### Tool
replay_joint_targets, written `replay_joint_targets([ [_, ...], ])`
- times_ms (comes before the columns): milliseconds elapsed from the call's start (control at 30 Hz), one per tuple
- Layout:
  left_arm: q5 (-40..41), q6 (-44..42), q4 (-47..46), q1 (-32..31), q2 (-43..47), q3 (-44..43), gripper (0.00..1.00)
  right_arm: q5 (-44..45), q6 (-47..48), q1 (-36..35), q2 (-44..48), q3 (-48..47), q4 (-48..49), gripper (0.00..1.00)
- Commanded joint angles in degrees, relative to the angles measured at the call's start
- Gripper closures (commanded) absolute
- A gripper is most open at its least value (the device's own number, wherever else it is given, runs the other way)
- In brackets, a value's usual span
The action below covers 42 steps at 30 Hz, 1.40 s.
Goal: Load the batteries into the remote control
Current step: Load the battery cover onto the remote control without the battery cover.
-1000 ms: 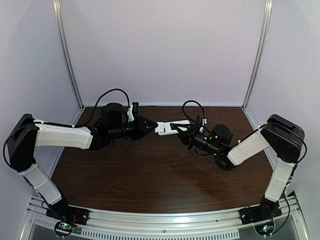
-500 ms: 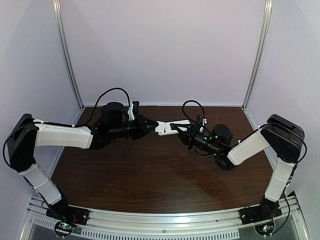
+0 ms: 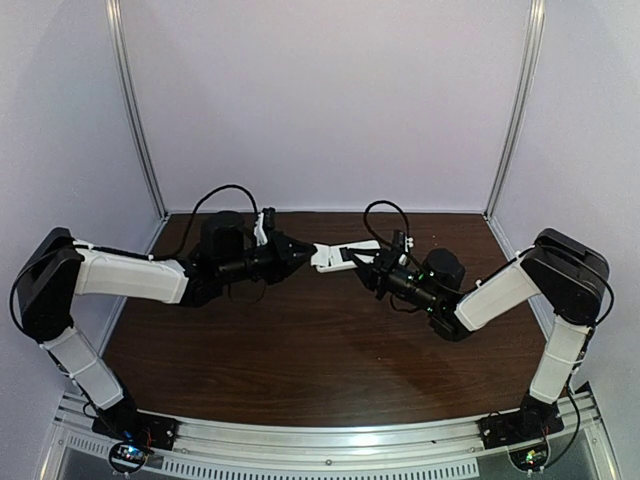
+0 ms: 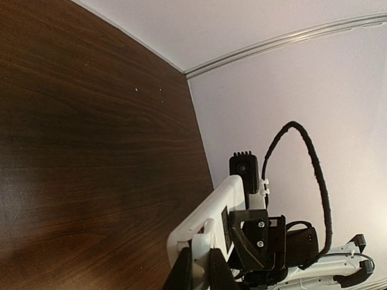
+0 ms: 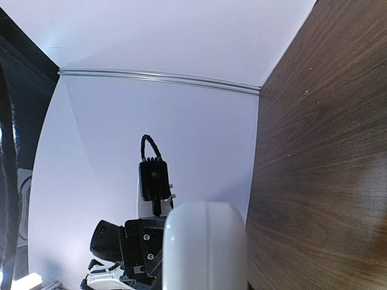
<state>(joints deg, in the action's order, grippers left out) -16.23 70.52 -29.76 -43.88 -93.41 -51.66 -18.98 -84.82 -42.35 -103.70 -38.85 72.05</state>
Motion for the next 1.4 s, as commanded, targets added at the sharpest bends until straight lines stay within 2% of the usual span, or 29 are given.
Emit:
replay_joint_targets([
  [0, 0.5, 4.2, -4.6, -1.3, -1.3, 4.8, 1.00, 1.4, 0.5, -0.3, 1.7, -0.8, 25.1, 1.00],
  [100, 1.9, 6.4, -8.0, -1.3, -0.9, 7.1, 1.00, 2.0, 0.9, -0.3, 2.1, -0.5, 25.1, 1.00],
  [367, 2.3, 7.3, -9.2, -1.8, -0.7, 7.1, 1.00, 3.2, 2.1, -0.7, 2.3, -0.3, 25.1, 1.00],
  [800, -0.4, 10.6, -11.5, -1.7, -2.3, 7.5, 1.00, 0.9, 3.7, -0.9, 2.4, -0.7, 25.1, 1.00],
  [1033, 0.7, 9.8, -9.8, -2.2, -2.9, 6.9, 1.00, 5.5, 4.0, -2.0, 3.8, 0.2, 25.1, 1.00],
  [1367, 2.0, 9.2, -13.6, -2.8, -4.0, 6.9, 1.00, 10.7, 3.9, -4.7, 3.8, 0.1, 25.1, 1.00],
])
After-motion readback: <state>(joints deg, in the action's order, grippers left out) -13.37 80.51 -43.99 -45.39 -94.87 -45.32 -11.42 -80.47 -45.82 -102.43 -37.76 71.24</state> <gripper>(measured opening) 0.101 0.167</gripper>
